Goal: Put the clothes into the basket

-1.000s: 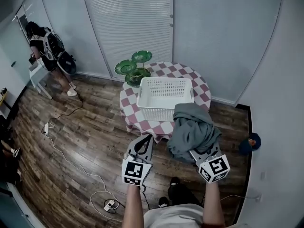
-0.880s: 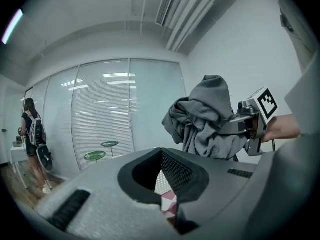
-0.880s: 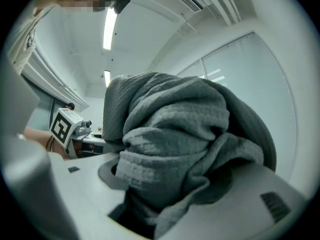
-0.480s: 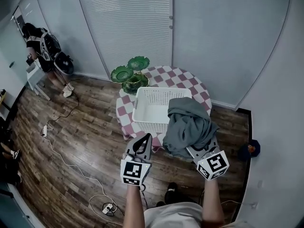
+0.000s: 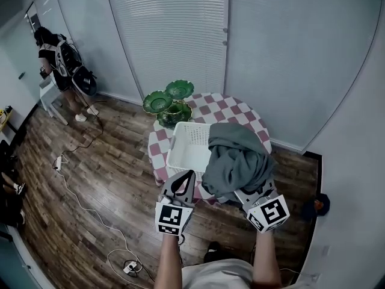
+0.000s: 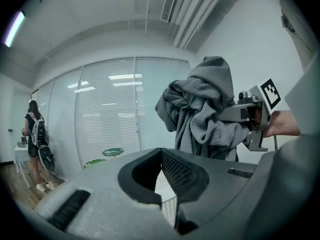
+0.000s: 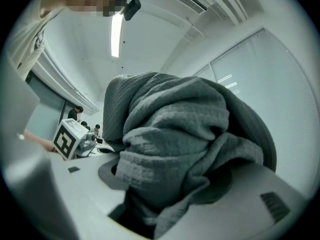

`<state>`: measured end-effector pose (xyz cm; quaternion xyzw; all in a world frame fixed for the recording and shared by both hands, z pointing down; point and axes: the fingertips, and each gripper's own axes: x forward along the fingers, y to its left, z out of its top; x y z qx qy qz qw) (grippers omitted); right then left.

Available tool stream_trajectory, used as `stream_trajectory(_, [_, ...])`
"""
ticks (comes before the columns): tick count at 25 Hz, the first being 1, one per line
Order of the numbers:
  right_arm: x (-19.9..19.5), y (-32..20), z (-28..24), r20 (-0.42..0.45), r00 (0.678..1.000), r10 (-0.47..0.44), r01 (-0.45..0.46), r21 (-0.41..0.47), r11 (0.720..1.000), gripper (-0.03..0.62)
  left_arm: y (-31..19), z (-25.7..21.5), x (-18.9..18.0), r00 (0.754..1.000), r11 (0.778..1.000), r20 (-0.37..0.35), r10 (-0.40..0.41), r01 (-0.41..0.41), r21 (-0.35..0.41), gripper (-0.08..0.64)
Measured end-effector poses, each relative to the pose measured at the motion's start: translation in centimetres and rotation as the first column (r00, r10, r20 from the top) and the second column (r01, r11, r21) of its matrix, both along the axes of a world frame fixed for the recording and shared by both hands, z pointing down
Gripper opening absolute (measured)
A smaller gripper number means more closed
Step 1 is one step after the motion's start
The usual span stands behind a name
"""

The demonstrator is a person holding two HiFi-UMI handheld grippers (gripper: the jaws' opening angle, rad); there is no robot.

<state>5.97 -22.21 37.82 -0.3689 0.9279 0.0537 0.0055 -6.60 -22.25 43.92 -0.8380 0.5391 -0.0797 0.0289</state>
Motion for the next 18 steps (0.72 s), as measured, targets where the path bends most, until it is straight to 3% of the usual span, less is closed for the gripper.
stream_trajectory(8, [0.0,-3.7,-0.8,0.049,0.999,-0.023,0.022,0.010,1.000,0.282,-2.6,-0.6,-1.3,0.995,0.995,0.010,-0.101,0.101,0.011,0.012])
stream_trajectory(18, [0.4,-5.9,-1.1,0.106,0.994,-0.023,0.025,-0.018,1.000,0.284,-4.9,-0.8,-1.8,0.992,0.993,0.028,-0.119,0.120,-0.012,0.012])
